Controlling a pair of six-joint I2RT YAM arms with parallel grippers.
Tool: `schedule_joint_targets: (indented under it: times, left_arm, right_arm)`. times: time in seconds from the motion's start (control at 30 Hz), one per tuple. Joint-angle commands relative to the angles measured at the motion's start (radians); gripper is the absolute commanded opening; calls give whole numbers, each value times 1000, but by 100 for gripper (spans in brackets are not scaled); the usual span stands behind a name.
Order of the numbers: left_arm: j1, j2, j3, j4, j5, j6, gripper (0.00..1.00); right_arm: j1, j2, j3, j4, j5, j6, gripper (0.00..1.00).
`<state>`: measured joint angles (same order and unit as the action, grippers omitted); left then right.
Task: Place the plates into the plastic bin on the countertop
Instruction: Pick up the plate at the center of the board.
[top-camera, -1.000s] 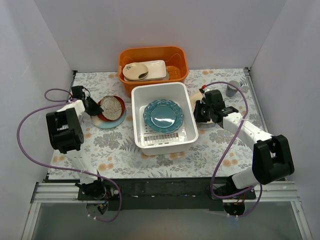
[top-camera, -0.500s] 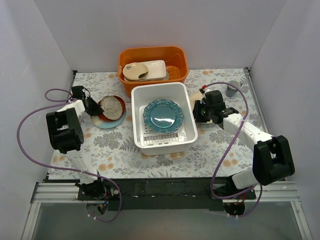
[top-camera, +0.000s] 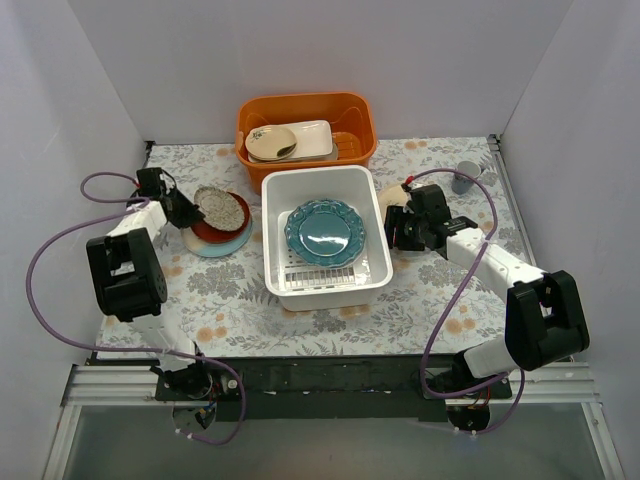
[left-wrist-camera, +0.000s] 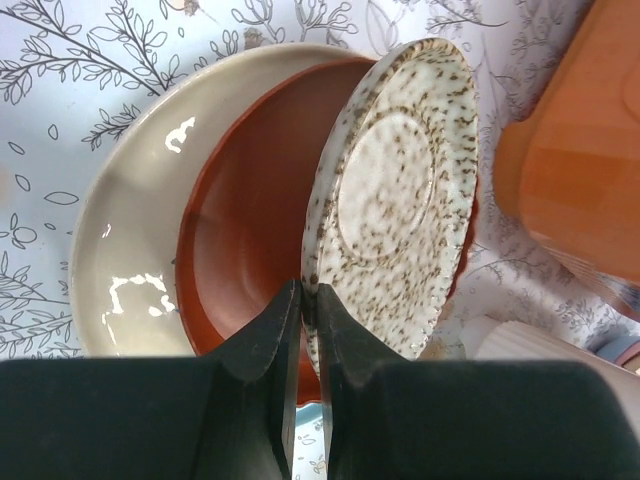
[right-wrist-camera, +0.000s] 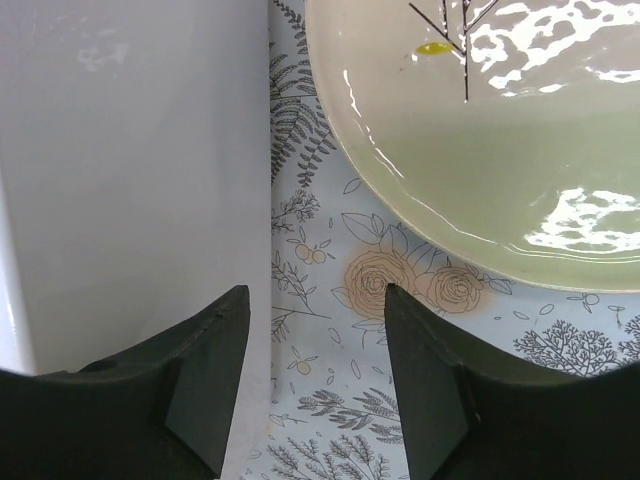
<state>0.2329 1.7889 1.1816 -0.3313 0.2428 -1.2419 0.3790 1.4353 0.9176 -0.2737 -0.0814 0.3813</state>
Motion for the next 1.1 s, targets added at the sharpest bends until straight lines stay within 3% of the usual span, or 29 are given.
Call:
schedule_joint_targets:
  times: [0.0, 0.23, 1.07]
  left_arm:
    - [0, -115, -13, 38, 13, -4, 0]
    - [-1, -207, -42, 57, 18, -2, 0]
    - [-1, -422, -120, 95, 27, -47, 0]
  right_arm:
    - [-18, -10, -14, 1, 20, -18, 65]
    - [-52, -27, -43, 19, 2, -32, 72]
    - [-71, -33, -45, 24, -8, -36, 73]
